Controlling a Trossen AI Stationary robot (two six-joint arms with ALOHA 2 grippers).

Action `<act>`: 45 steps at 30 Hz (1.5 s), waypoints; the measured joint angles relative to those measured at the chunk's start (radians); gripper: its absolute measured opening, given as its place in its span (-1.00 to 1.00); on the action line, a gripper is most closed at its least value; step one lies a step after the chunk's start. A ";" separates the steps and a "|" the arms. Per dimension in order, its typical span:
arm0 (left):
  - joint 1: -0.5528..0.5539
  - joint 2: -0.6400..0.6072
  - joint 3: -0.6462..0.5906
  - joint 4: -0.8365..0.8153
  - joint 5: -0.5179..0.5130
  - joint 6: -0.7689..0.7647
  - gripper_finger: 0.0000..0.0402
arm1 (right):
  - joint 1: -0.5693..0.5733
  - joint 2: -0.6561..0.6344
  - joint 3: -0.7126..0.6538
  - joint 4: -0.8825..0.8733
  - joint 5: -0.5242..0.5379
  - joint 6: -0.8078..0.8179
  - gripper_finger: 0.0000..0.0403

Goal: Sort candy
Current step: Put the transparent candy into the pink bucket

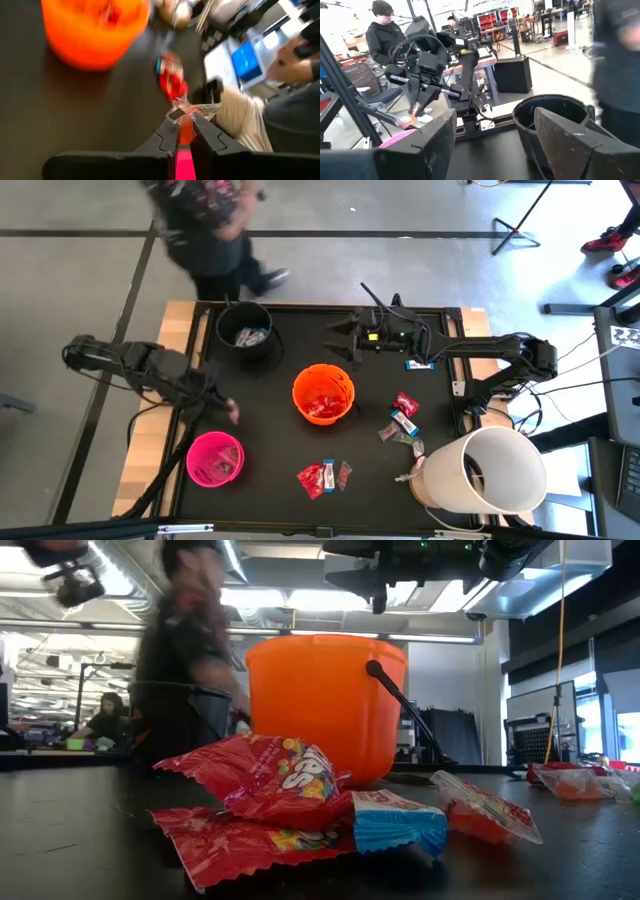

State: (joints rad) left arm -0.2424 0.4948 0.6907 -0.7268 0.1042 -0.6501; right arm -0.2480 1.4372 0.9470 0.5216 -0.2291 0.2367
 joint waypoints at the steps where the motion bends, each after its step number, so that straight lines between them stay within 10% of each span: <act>1: -0.028 0.002 0.000 -0.034 -0.005 -0.043 -0.91 | 0.000 0.000 0.000 -0.007 0.000 0.001 0.31; 15: -0.374 0.238 0.014 -0.092 -0.013 -0.417 -0.91 | 0.000 0.000 0.000 -0.032 0.000 0.002 0.31; 29: -0.639 0.628 0.539 -0.501 -0.398 -0.391 -0.99 | 0.000 0.000 0.000 -0.032 0.002 -0.002 0.31; 45: -0.743 0.767 0.494 -0.522 -0.437 -0.600 -0.68 | 0.000 0.000 0.000 -0.049 0.004 -0.004 0.31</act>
State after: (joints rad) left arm -0.9855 1.2613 1.1843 -1.2492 -0.3332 -1.2497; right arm -0.2481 1.4372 0.9470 0.4723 -0.2253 0.2329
